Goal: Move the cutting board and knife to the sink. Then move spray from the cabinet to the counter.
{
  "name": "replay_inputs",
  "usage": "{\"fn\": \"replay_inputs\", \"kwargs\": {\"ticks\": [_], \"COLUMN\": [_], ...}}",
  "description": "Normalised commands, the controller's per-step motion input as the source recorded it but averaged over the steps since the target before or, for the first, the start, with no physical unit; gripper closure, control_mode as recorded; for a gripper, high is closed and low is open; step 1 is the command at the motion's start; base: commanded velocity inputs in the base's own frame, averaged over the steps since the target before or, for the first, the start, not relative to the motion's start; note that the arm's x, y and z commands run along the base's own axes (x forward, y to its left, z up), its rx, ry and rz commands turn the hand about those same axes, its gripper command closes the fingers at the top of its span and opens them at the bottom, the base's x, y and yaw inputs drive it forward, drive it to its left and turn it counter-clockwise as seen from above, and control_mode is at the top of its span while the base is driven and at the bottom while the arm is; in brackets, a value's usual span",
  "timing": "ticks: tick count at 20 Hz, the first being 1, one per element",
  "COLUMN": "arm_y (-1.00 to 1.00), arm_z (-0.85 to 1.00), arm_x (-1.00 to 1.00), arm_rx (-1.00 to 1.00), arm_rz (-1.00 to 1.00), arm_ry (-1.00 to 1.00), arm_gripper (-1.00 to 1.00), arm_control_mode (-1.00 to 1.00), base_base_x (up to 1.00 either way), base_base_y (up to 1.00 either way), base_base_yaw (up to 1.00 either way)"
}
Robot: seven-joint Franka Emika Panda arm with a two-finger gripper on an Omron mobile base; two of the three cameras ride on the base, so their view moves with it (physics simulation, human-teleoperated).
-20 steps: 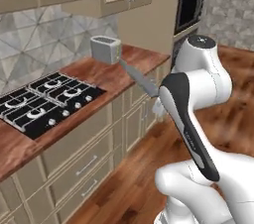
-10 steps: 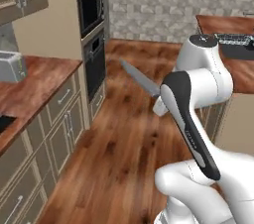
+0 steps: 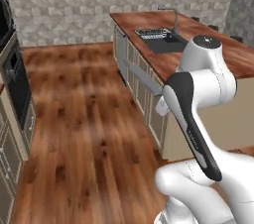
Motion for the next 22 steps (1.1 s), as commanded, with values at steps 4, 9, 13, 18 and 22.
{"fn": "replay_inputs", "kwargs": {"ticks": [4, 9, 13, 18, 22], "arm_y": [0.00, 0.00, 0.00, 0.00, 0.00], "arm_z": [0.00, 0.00, 0.00, 0.00, 0.00], "arm_x": [0.00, 0.00, 0.00, 0.00, 0.00], "arm_rx": [0.00, 0.00, 0.00, 0.00, 0.00], "arm_rz": [0.00, 0.00, 0.00, 0.00, 0.00], "arm_ry": [0.00, 0.00, 0.00, 0.00, 0.00], "arm_gripper": [1.00, 1.00, 1.00, 1.00, 1.00], "arm_control_mode": [1.00, 1.00, 1.00, 1.00, 1.00], "base_base_x": [1.00, 1.00, 0.99, 0.81, 0.97], "base_base_y": [1.00, 0.99, 0.39, 0.01, 0.23], "base_base_yaw": [-0.24, -0.23, -0.53, -0.65, -0.60]}}
